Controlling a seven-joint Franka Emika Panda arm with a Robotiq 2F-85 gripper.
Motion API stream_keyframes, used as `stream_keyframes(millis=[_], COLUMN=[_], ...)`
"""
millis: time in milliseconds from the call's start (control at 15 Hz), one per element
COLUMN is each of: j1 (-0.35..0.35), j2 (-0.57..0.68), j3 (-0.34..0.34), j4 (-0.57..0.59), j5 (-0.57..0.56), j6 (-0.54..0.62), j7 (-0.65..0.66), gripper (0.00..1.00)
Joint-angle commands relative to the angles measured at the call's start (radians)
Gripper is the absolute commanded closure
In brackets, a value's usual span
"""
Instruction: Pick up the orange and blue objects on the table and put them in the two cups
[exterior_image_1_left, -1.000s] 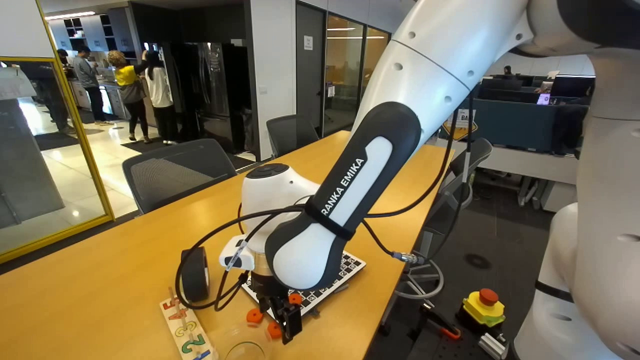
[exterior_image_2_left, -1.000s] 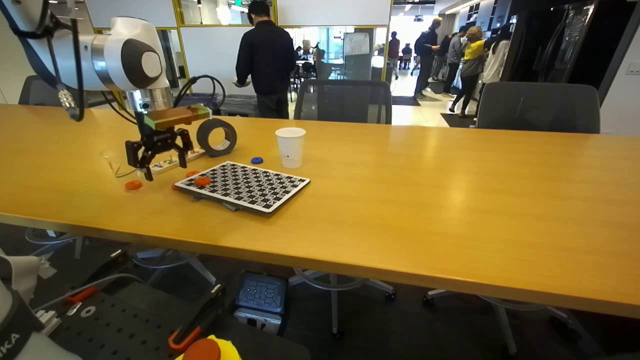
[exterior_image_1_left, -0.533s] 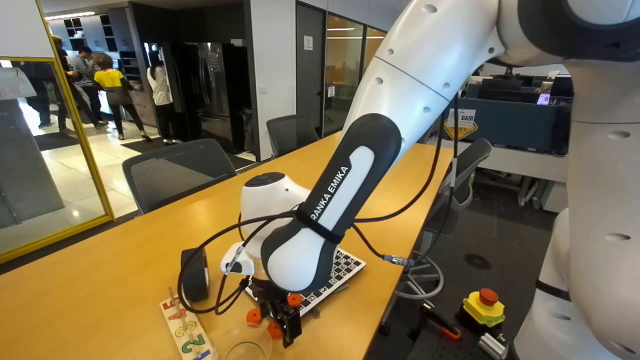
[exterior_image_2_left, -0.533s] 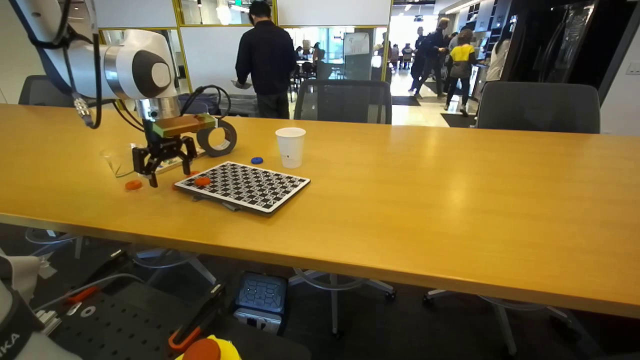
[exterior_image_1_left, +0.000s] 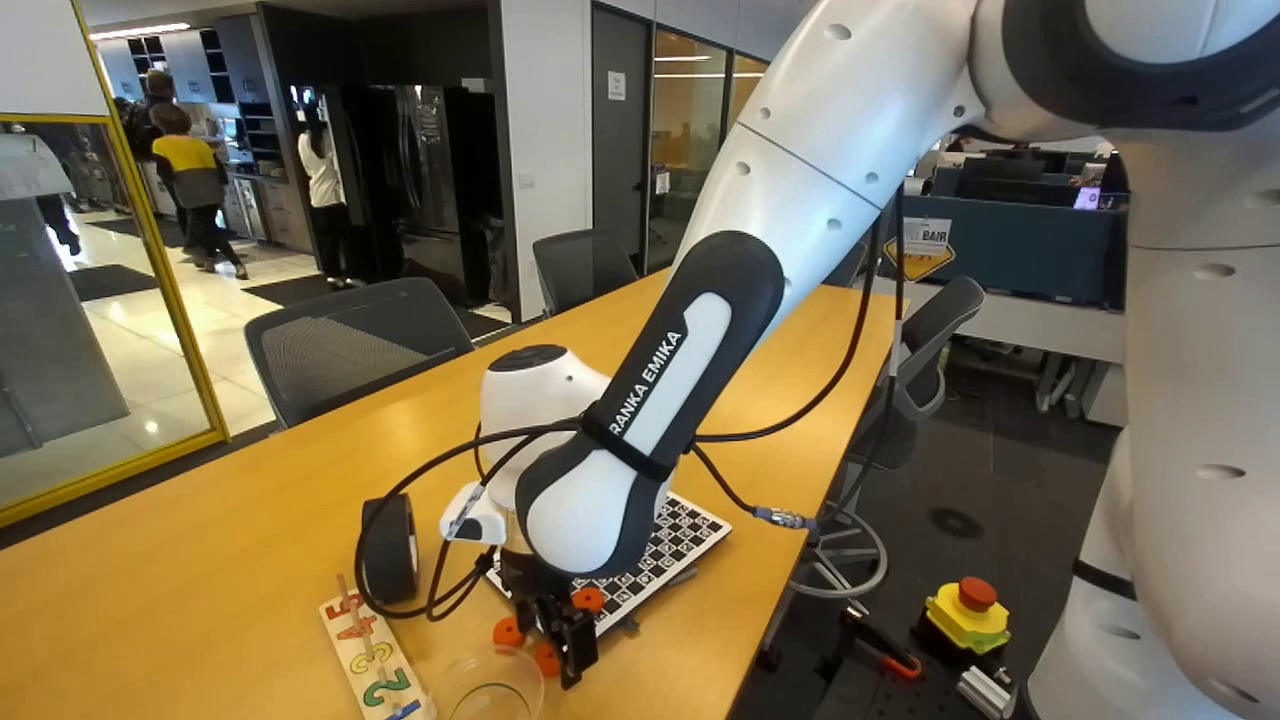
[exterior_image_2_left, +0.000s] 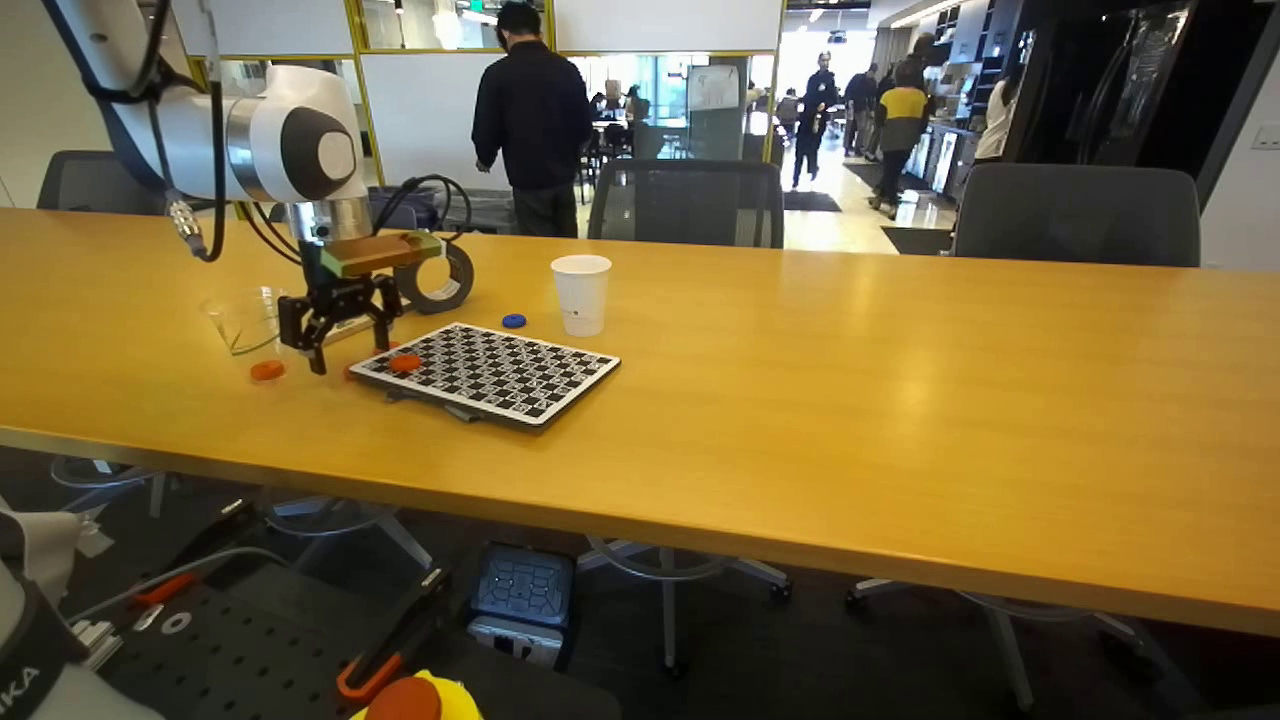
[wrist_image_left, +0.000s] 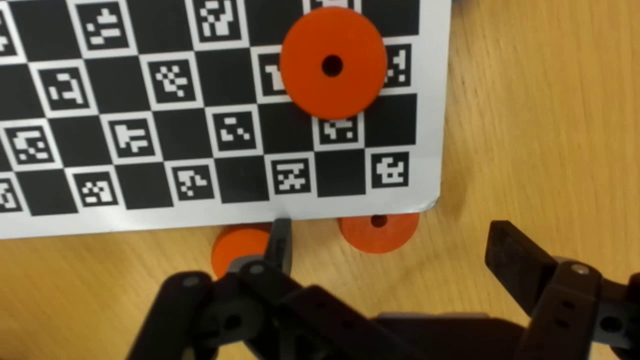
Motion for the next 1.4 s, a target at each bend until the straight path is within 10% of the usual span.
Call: stream_keyframes(millis=[0,1333], j1=[-0.031,-0.055], j2=[0.025,0.037], j3=[0.029,0.055], j4=[0.025,0.016], j5=[0.015,0.023], j6=[0.011,0.011], j7=[-0.043,-0.102], gripper=[0.00,0.00])
